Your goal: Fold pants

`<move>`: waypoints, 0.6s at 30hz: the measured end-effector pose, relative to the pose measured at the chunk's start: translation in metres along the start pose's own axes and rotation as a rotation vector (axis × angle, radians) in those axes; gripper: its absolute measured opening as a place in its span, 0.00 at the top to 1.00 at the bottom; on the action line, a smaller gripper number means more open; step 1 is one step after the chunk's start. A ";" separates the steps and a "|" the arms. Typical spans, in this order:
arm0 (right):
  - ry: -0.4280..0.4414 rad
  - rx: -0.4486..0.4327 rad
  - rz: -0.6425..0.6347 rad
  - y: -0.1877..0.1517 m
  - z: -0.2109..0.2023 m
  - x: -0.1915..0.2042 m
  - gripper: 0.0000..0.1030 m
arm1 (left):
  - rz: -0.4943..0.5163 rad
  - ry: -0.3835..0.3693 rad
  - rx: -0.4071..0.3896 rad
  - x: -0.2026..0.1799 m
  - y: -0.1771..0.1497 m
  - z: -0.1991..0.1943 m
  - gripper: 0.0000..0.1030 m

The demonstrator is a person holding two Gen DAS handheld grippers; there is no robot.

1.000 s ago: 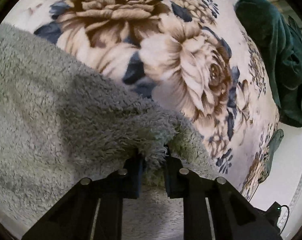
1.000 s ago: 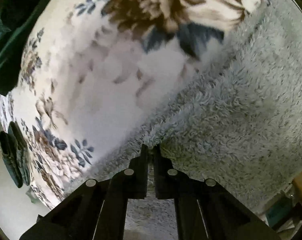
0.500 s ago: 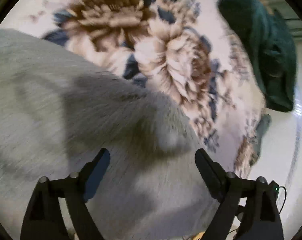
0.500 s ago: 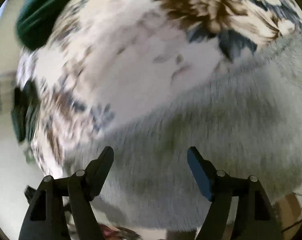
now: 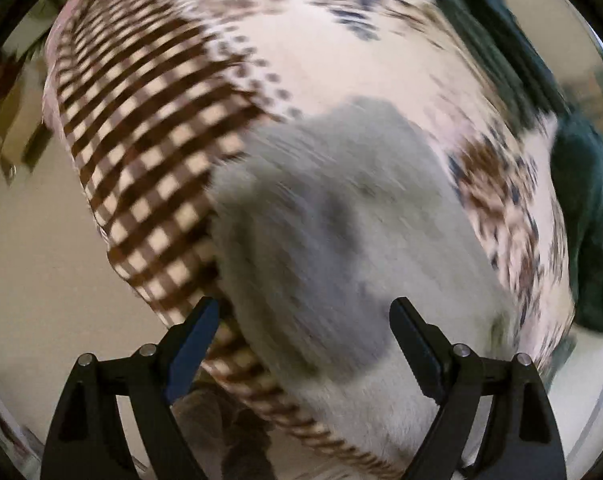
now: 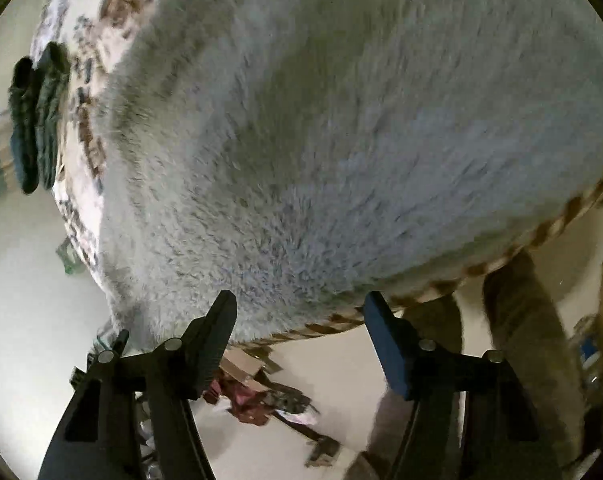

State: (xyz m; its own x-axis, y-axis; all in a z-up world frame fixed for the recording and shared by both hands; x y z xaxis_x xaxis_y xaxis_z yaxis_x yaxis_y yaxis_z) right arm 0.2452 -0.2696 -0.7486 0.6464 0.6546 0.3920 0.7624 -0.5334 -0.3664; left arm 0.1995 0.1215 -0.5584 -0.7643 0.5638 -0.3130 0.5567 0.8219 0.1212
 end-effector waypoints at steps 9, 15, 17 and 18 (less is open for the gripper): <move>-0.109 -0.122 -0.026 -0.028 0.009 0.010 0.96 | -0.099 -0.182 -0.082 0.023 0.042 0.001 0.92; -0.215 -0.088 -0.077 -0.050 0.010 0.007 0.96 | -0.112 -0.154 -0.023 0.054 0.026 0.008 0.90; -0.259 -0.028 -0.101 -0.048 0.021 0.006 0.93 | -0.149 -0.143 0.050 0.063 0.026 0.024 0.86; -0.289 0.002 -0.119 -0.047 0.024 0.008 0.90 | -0.156 -0.134 0.069 0.065 0.026 0.026 0.80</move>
Point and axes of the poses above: each gripper's, at about its wrist camera, not at the fingertips, and z roughly the way its jaws point, x to its left, y to its top, the point moved 5 cm from there along z, roughly the way its jaws point, and after that the axes turned 6 degrees about -x, right-handed, at the moved point
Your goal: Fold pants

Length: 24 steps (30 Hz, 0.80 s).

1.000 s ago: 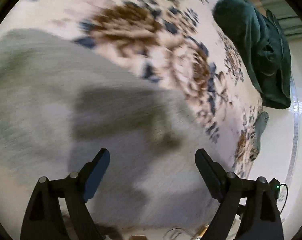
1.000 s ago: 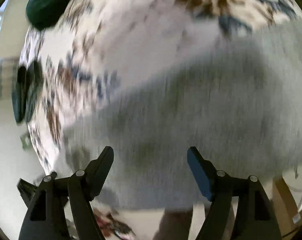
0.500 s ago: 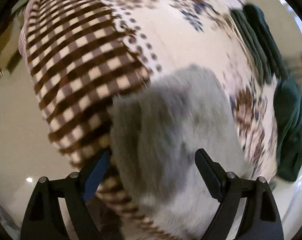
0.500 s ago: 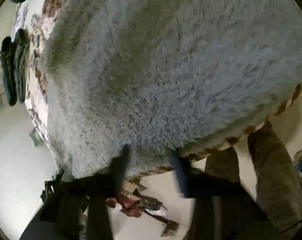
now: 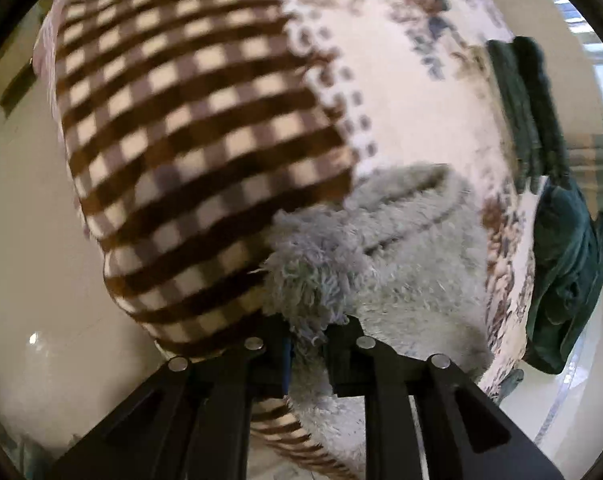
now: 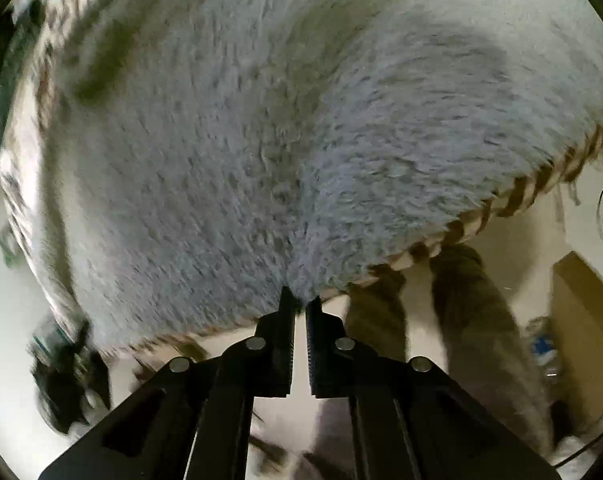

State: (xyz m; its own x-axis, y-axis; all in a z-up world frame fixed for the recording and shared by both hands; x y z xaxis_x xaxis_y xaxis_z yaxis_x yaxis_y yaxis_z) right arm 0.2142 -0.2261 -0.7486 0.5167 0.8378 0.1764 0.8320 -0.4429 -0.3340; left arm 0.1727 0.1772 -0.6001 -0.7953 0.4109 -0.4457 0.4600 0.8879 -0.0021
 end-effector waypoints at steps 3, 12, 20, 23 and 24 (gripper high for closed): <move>-0.013 0.011 -0.114 0.004 -0.018 0.026 0.52 | 0.071 0.079 -0.012 -0.005 0.000 -0.017 0.40; -0.163 -0.259 -0.617 0.080 -0.058 0.163 0.37 | 0.388 0.259 -0.175 -0.050 -0.011 -0.065 0.26; -0.412 -0.302 -0.882 0.141 -0.025 0.200 0.89 | 0.508 0.265 -0.093 -0.076 -0.027 0.000 0.26; -0.322 -0.330 -0.752 0.166 -0.042 0.195 0.89 | 0.494 0.287 -0.049 -0.064 -0.026 0.019 0.26; -0.282 -0.315 -0.702 0.174 -0.045 0.192 0.89 | 0.490 0.297 -0.041 -0.060 -0.025 0.023 0.26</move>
Point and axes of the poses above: each gripper's, at about its wrist camera, not at the fingertips, and z roughly the way its jaws point, x to its left, y to its top, the point moved 5 cm from there along z, roughly the way its jaws point, and after that the axes turned 6 degrees about -x, right-handed, at the moved point
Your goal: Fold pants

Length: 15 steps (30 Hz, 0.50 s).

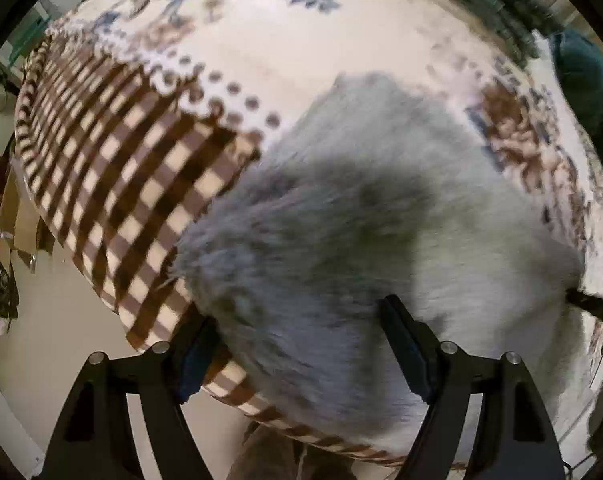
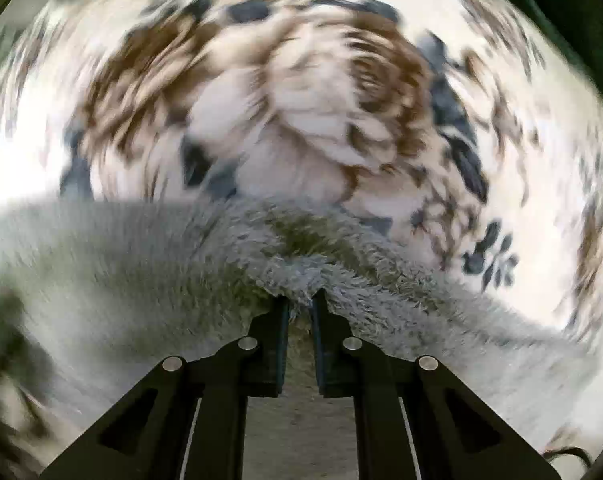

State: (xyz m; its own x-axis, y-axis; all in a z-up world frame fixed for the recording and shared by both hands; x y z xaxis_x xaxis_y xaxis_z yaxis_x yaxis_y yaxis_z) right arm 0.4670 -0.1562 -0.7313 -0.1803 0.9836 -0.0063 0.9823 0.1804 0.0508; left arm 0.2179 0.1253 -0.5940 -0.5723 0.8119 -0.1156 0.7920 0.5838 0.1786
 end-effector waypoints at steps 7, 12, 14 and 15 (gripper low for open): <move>0.170 0.088 0.251 0.020 0.031 -0.033 0.83 | -0.037 -0.016 0.042 0.013 -0.002 0.011 0.26; 0.324 -0.056 0.333 0.001 -0.025 -0.072 0.04 | 0.038 -0.024 -0.006 0.000 -0.002 -0.023 0.26; 0.371 -0.132 0.404 -0.030 -0.051 -0.101 0.04 | 0.082 -0.030 -0.027 -0.015 -0.005 -0.039 0.26; 0.377 -0.157 0.445 -0.048 -0.061 -0.114 0.04 | 0.105 -0.040 -0.043 -0.026 -0.008 -0.050 0.26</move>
Point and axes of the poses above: each gripper's, at about its wrist camera, not at the fingertips, and z roughly the way its jaws point, x to its left, y to its top, the point moved 5 cm from there along z, roughly the way its jaws point, and after that the axes turned 6 degrees about -x, right-handed, at the moved point
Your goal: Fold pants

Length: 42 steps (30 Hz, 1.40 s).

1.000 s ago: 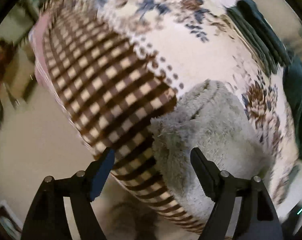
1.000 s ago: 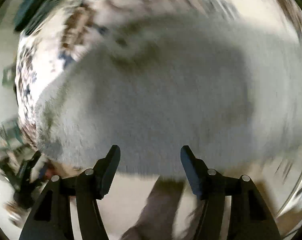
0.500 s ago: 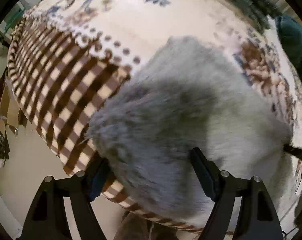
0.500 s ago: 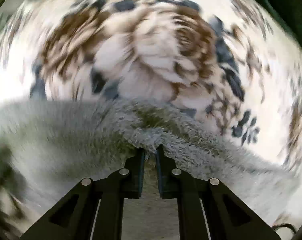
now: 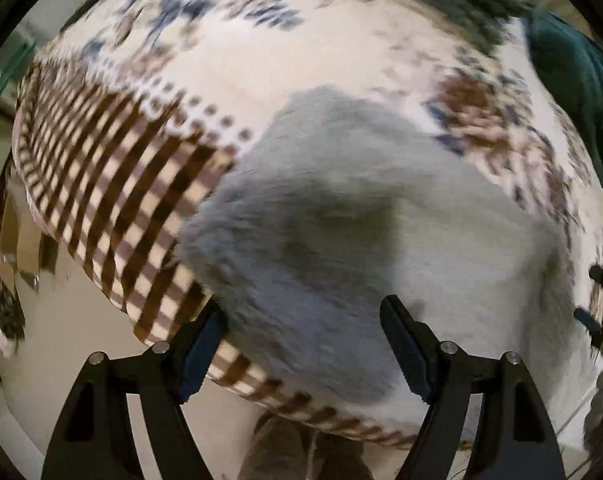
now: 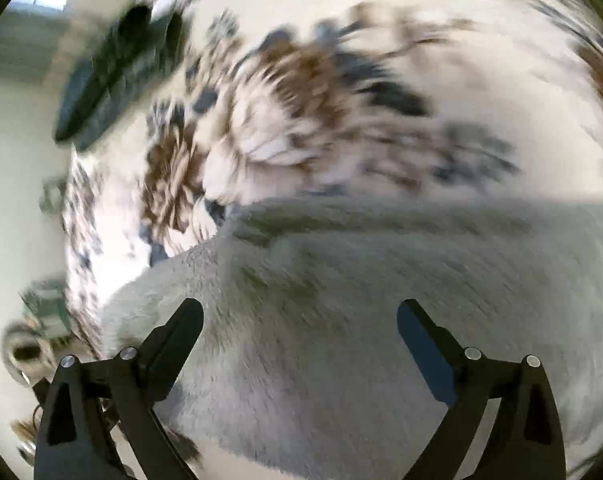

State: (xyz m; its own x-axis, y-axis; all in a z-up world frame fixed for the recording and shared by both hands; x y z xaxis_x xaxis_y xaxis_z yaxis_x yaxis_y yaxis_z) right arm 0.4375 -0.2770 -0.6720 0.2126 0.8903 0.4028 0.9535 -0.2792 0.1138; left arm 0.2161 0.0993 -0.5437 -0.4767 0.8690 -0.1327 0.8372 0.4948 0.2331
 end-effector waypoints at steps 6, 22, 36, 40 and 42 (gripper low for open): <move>-0.085 -0.113 0.318 -0.095 -0.097 -0.136 0.04 | 0.101 -0.091 0.013 -0.083 -0.011 -0.018 0.26; -0.065 -0.498 0.917 -0.157 -0.220 -0.492 0.27 | 0.495 -0.180 0.178 -0.334 -0.132 0.053 0.26; -0.260 -0.602 0.549 -0.097 -0.249 -0.482 0.94 | 0.413 -0.148 0.193 -0.351 -0.140 0.098 0.00; -0.205 -0.390 0.631 -0.103 -0.204 -0.514 0.91 | 0.421 -0.105 0.183 -0.360 -0.144 0.109 0.00; -0.117 -0.355 0.735 -0.117 -0.194 -0.528 0.77 | 0.424 -0.085 0.176 -0.366 -0.147 0.112 0.00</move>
State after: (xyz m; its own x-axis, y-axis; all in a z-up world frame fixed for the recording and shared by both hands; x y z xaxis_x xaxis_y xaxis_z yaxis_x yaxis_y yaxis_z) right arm 0.1721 -0.7843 -0.7215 0.7959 0.4620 0.3914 0.4420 -0.8851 0.1460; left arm 0.2980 -0.2914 -0.6370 -0.0652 0.9879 -0.1408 0.9897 0.0821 0.1176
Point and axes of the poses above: each gripper's, at about its wrist camera, not at the fingertips, and z roughly the way its jaws point, x to its left, y to its top, the point moved 5 cm from there along z, roughly the way its jaws point, and after that the axes turned 6 degrees about -x, right-handed, at the moved point
